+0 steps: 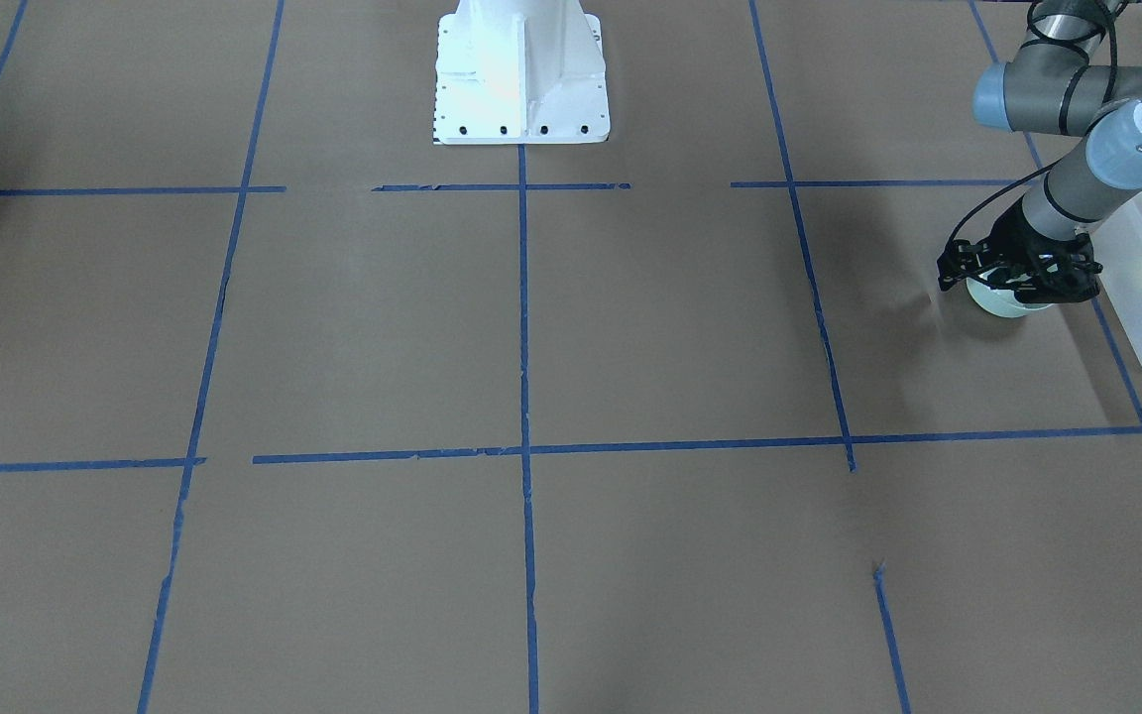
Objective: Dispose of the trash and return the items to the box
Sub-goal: 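Grasp the pale green bowl with the left gripper and lift it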
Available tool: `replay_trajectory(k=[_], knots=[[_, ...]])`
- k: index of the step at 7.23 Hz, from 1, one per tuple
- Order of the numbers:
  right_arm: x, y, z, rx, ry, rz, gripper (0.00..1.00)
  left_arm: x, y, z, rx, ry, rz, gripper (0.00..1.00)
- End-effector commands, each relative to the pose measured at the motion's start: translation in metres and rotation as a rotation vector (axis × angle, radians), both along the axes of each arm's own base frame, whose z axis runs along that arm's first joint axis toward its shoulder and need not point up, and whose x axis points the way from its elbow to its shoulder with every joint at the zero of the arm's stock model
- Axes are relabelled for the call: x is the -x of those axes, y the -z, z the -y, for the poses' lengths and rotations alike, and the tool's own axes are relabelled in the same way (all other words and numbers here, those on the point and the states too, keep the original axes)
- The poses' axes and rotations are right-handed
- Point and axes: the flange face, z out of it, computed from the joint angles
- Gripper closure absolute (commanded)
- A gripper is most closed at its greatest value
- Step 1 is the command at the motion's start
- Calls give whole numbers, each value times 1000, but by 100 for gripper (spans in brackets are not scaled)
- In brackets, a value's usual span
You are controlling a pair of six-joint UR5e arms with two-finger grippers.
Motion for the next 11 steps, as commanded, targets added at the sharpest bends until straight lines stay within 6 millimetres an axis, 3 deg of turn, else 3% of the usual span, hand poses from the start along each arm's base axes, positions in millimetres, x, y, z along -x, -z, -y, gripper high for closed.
replay_trajectory(k=[1,3,4,5,6,7,8,10,11], knots=[[4,2,2,-5,7,6,0,-1,4,1,-7,-1,-4,100],[4,3,2,-6,7,7,0,1,10,2,-21,0,-14,100],[4,4,3,-10,7,8,0,10,36,-3,-59,7,-44,100],[3,11,5,-27,8,7,0,36,74,-15,-111,37,-81,100],[7,31,10,-75,2,32,0,70,96,-13,-162,86,-100,100],[14,39,13,-42,-38,57,0,116,89,1,-241,116,-74,100],[22,40,15,-35,-27,58,0,156,69,3,-346,66,-20,100],[25,41,16,-35,-23,74,0,267,3,19,-475,26,201,100],[30,43,16,-31,-22,97,0,296,-33,28,-499,-50,259,100]])
